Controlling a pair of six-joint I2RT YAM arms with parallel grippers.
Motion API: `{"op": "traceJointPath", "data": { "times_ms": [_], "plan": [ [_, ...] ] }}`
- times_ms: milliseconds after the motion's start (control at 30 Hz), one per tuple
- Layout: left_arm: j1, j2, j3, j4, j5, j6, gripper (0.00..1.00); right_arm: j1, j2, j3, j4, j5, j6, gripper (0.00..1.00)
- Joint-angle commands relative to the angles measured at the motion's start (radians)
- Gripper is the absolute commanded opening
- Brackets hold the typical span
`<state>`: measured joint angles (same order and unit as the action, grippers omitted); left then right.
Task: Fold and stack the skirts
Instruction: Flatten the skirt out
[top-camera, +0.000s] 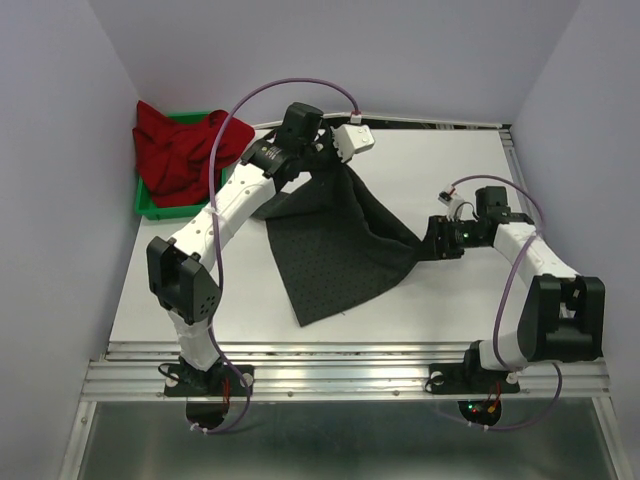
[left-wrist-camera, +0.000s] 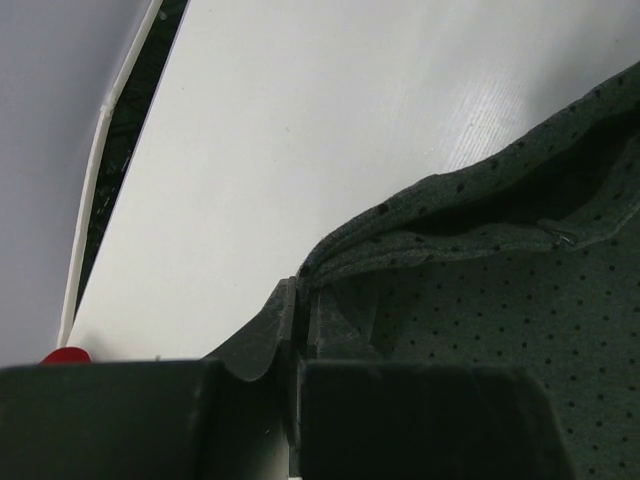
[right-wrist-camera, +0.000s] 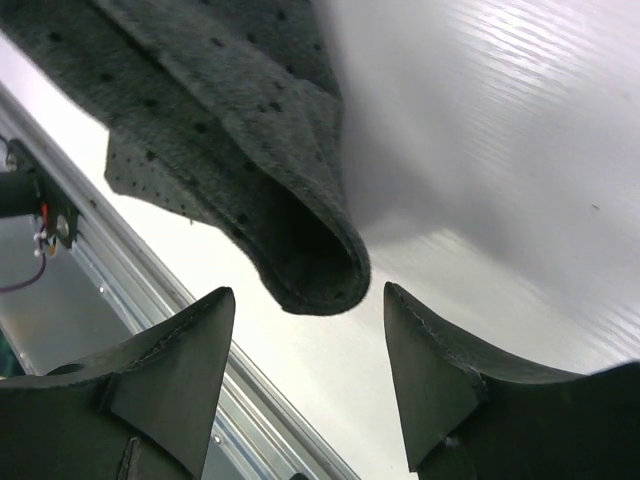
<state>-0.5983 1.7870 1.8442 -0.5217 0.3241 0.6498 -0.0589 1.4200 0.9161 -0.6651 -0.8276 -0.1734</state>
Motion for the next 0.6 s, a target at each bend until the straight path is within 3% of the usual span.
{"op": "traceJointPath", "data": {
  "times_ms": [0,200,333,567],
  "plan": [
    [0.003,-0.015,0.056,0.038,0.006,-0.018,0.0,-0.005,0.002,-0.006,0.068,0.087,0.097,0.66],
    [0.006,-0.017,0.047,0.04,0.009,-0.022,0.0,0.013,0.048,0.001,0.133,0.035,0.204,0.66],
    [0.006,-0.014,0.046,0.037,0.006,-0.024,0.0,0.025,0.109,0.013,0.171,-0.036,0.219,0.55],
    [0.009,-0.014,0.047,0.035,0.001,-0.03,0.0,0.047,0.126,0.04,0.163,-0.045,0.245,0.5]
  ]
}}
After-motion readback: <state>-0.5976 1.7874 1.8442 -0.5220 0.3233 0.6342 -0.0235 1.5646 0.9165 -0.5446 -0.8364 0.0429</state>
